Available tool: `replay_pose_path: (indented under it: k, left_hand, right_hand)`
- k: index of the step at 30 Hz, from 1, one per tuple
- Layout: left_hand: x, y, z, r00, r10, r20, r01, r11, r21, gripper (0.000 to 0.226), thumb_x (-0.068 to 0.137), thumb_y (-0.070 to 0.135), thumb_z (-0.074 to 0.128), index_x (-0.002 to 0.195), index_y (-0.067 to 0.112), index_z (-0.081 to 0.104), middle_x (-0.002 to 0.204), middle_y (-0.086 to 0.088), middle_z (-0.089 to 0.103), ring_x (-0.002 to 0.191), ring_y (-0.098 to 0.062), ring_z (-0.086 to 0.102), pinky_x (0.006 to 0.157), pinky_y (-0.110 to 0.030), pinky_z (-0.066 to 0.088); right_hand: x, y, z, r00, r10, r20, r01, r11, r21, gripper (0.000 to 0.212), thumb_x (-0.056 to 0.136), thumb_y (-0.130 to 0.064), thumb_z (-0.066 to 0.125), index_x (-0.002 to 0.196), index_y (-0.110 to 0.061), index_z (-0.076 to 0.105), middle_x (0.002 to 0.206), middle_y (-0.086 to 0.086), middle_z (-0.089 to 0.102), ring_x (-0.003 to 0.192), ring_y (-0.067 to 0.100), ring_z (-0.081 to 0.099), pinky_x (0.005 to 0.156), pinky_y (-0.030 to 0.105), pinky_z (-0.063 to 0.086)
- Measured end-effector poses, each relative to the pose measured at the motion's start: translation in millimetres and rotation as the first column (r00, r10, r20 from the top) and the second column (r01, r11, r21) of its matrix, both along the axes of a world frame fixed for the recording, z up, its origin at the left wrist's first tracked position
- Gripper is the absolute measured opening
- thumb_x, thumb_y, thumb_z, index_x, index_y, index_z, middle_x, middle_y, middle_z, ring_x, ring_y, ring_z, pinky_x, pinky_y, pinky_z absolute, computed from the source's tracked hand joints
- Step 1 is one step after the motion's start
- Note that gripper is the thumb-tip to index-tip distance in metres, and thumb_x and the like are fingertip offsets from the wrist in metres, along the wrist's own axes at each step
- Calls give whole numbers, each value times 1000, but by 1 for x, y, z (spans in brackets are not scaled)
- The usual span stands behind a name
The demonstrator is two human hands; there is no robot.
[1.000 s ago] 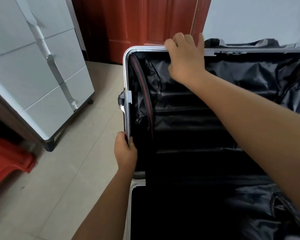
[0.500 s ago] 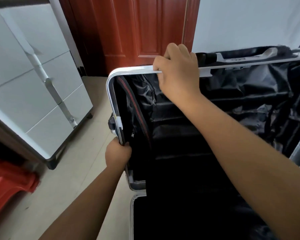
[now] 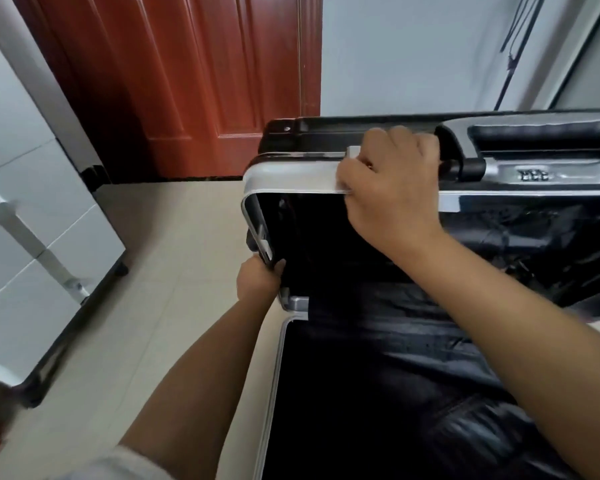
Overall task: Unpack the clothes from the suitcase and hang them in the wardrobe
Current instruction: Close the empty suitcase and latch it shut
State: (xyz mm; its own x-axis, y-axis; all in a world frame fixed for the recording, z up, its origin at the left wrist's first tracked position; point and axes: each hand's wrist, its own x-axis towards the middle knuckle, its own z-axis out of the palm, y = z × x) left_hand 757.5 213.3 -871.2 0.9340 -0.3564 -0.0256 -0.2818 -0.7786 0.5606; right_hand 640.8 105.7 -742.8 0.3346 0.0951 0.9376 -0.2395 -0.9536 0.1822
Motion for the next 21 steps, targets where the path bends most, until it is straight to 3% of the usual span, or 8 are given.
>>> replay_pose_path:
  k: [3, 5, 8, 10, 13, 17, 19, 21]
  left_hand:
    - [-5, 4, -6, 972, -235, -8, 235, 972, 30, 35, 91, 17, 54, 120, -3, 55, 119, -22, 60, 113, -35, 54, 85, -33, 41]
    - [-7, 18, -10, 953, -302, -21, 300, 952, -59, 31, 87, -2, 52, 118, -7, 54, 118, -21, 60, 114, -33, 55, 79, -25, 40]
    - [-9, 40, -7, 981, -192, -37, 169, 927, -336, 30, 82, -16, 42, 98, 1, 61, 102, -18, 63, 103, -32, 58, 77, -27, 45]
    - [-10, 49, 12, 985, -106, -139, 3, 805, -594, 27, 84, -12, 42, 86, 9, 59, 83, -4, 60, 83, -24, 58, 67, -22, 50]
    - [-11, 51, 58, 964, -196, -180, -28, 598, -801, 28, 90, -3, 36, 109, 1, 56, 85, 7, 60, 77, -6, 57, 60, -11, 46]
    - [-37, 45, 98, 885, -466, 25, 308, 543, -781, 13, 92, 25, 45, 94, 29, 58, 94, 17, 57, 89, 2, 53, 73, -10, 41]
    - [-54, 47, 100, 843, -485, 234, 516, 604, -607, 16, 86, 28, 56, 101, 25, 56, 97, 16, 56, 88, 8, 51, 80, 1, 36]
    - [-63, 54, 92, 841, -426, 333, 541, 658, -524, 25, 84, 20, 64, 108, 15, 58, 99, 12, 55, 83, 7, 50, 77, 8, 30]
  right_hand:
    - [-25, 9, -22, 998, -13, 54, 11, 999, 39, 26, 50, 15, 49, 57, -9, 57, 60, 9, 49, 65, 20, 28, 70, 33, 25]
    - [-42, 16, -38, 999, -27, 23, 27, 999, 41, 25, 57, 13, 49, 66, -8, 57, 72, 12, 54, 75, 21, 35, 87, 40, 29]
    - [-62, 32, -53, 993, -27, -115, 35, 997, 68, 29, 65, 3, 58, 87, -13, 47, 108, 16, 54, 106, 30, 42, 105, 51, 21]
    - [-75, 46, -61, 977, -32, -210, 51, 995, 86, 32, 72, -15, 62, 100, -15, 47, 119, 23, 58, 117, 34, 40, 105, 52, 21]
    - [-91, 63, -74, 962, -36, -271, 62, 994, 88, 33, 86, -38, 48, 109, -13, 48, 121, 20, 60, 118, 33, 43, 105, 52, 24]
    - [-107, 79, -89, 935, -112, -337, 133, 990, 39, 30, 87, -35, 48, 107, -12, 48, 121, 19, 61, 118, 33, 43, 103, 52, 27]
    - [-115, 83, -93, 895, -172, -411, 203, 979, 33, 36, 81, -34, 51, 110, -13, 47, 125, 17, 59, 120, 31, 41, 103, 51, 26]
    - [-123, 86, -97, 850, -199, -488, 231, 973, 6, 45, 76, -38, 52, 114, -13, 45, 127, 15, 57, 120, 28, 39, 103, 49, 25]
